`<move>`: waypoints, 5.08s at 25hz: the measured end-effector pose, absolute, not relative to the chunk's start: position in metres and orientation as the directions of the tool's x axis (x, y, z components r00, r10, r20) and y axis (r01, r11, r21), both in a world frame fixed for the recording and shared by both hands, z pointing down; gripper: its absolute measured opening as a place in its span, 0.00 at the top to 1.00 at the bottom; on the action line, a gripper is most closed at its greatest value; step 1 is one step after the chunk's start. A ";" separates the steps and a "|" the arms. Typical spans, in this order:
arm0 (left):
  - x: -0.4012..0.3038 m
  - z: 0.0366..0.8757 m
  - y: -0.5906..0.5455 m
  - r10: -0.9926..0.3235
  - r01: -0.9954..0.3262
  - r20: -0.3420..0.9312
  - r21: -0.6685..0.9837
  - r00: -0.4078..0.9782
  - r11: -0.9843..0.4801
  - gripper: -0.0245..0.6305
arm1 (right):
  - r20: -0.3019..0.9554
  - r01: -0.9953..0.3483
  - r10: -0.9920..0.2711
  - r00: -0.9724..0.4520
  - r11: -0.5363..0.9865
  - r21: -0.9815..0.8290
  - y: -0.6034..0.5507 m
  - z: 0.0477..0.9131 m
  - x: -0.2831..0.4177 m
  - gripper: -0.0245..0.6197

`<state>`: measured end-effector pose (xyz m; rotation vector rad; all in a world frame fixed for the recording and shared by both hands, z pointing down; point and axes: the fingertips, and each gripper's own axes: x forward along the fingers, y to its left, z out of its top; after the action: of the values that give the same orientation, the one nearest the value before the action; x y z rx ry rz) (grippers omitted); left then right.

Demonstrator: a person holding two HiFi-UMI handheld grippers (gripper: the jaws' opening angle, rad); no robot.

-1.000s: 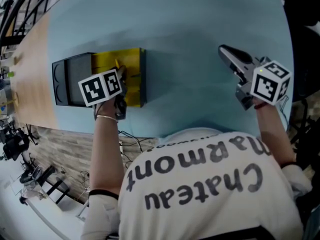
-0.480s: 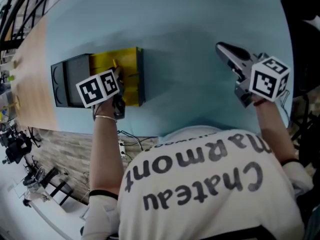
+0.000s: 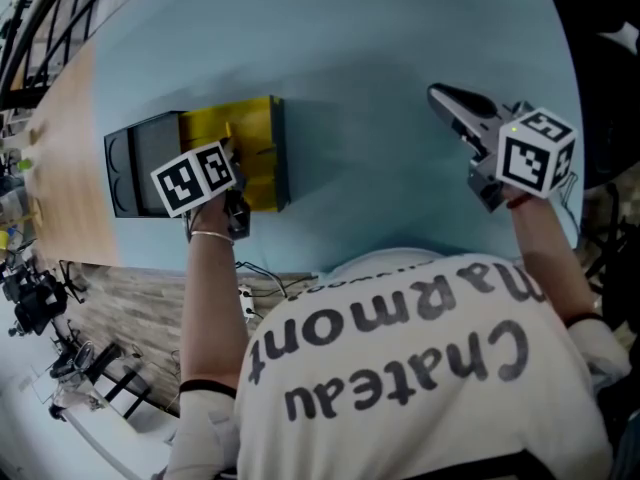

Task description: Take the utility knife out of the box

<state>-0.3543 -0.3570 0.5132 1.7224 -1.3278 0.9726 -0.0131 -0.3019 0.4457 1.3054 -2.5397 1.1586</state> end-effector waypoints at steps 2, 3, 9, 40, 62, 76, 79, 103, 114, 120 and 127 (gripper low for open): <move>-0.355 0.511 -0.357 -0.425 -0.976 0.887 0.108 0.181 -0.190 0.89 | 0.363 -0.721 -0.679 -0.638 0.362 -0.590 -0.301 0.443 -0.013 0.89; -0.356 0.508 -0.358 -0.433 -0.975 0.882 0.112 0.186 -0.190 0.89 | 0.362 -0.723 -0.681 -0.637 0.363 -0.588 -0.301 0.441 -0.014 0.89; -0.351 0.489 -0.364 -0.500 -0.969 0.837 0.133 0.223 -0.210 0.89 | 0.367 -0.733 -0.686 -0.629 0.364 -0.574 -0.296 0.435 -0.016 0.89; -0.341 0.359 -0.267 -0.877 -0.832 0.199 0.459 0.437 -0.311 0.90 | 0.385 -0.737 -0.639 -0.665 0.481 -0.475 -0.220 0.392 -0.070 0.89; -0.308 0.340 -0.195 -0.892 -0.807 0.120 0.491 0.436 -0.328 0.90 | 0.345 -0.694 -0.620 -0.705 0.502 -0.515 -0.174 0.385 -0.040 0.89; -0.196 0.351 -0.136 -0.909 -0.821 0.180 0.520 0.376 -0.236 0.90 | 0.388 -0.714 -0.622 -0.681 0.445 -0.541 -0.117 0.395 0.102 0.89; -0.171 0.352 -0.118 -0.909 -0.828 0.185 0.508 0.373 -0.236 0.90 | 0.392 -0.705 -0.609 -0.690 0.443 -0.554 -0.099 0.402 0.125 0.89; -0.092 0.374 -0.011 -0.928 -0.860 0.244 0.493 0.281 -0.131 0.90 | 0.408 -0.635 -0.487 -0.772 0.608 -0.476 -0.037 0.428 0.179 0.90; -0.101 0.375 -0.015 -0.929 -0.874 0.260 0.472 0.262 -0.115 0.90 | 0.397 -0.627 -0.485 -0.779 0.597 -0.501 -0.033 0.435 0.179 0.89; -0.098 0.375 -0.030 -0.925 -0.873 0.257 0.469 0.279 -0.132 0.90 | 0.398 -0.635 -0.495 -0.773 0.602 -0.484 -0.042 0.435 0.181 0.90; -0.096 0.379 -0.034 -0.927 -0.869 0.249 0.477 0.281 -0.136 0.90 | 0.407 -0.643 -0.498 -0.766 0.602 -0.474 -0.044 0.438 0.184 0.89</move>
<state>-0.0965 -0.0341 0.3788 2.0205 -1.6053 -0.1427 0.1841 -0.0439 0.4376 0.9406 -2.5965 0.9061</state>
